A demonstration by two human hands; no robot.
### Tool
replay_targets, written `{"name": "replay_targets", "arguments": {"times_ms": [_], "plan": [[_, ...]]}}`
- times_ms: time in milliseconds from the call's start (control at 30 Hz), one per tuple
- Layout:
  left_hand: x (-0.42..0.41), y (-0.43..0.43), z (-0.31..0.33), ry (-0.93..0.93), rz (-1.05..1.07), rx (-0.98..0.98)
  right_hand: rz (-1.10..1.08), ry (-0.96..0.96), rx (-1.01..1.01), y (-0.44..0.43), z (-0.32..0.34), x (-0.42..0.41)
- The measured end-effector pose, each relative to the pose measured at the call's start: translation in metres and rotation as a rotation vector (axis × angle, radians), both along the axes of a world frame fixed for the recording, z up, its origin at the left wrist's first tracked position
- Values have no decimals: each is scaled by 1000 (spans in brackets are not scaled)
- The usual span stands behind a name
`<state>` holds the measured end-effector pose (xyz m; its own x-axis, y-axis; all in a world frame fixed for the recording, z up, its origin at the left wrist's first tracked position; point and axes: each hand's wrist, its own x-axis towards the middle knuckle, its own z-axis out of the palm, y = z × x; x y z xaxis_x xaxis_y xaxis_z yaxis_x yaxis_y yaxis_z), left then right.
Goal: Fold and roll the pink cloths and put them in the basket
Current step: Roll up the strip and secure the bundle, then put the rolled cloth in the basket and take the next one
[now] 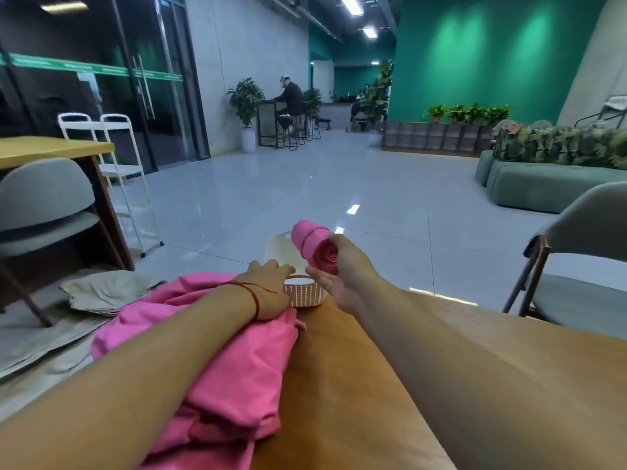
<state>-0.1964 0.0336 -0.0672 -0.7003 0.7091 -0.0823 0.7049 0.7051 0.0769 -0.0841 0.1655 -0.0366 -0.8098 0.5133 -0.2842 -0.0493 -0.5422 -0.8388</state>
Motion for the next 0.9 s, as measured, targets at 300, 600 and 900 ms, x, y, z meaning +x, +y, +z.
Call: {"name": "replay_targets", "arguments": {"times_ms": [300, 600, 900], "plan": [[-8, -11, -2, 22, 41, 90, 225, -113, 174, 13, 3, -15], [-7, -11, 5, 16, 55, 57, 222, -119, 199, 14, 3, 7], [0, -46, 39, 49, 61, 68, 272, -137, 342, -11, 11, 41]]}}
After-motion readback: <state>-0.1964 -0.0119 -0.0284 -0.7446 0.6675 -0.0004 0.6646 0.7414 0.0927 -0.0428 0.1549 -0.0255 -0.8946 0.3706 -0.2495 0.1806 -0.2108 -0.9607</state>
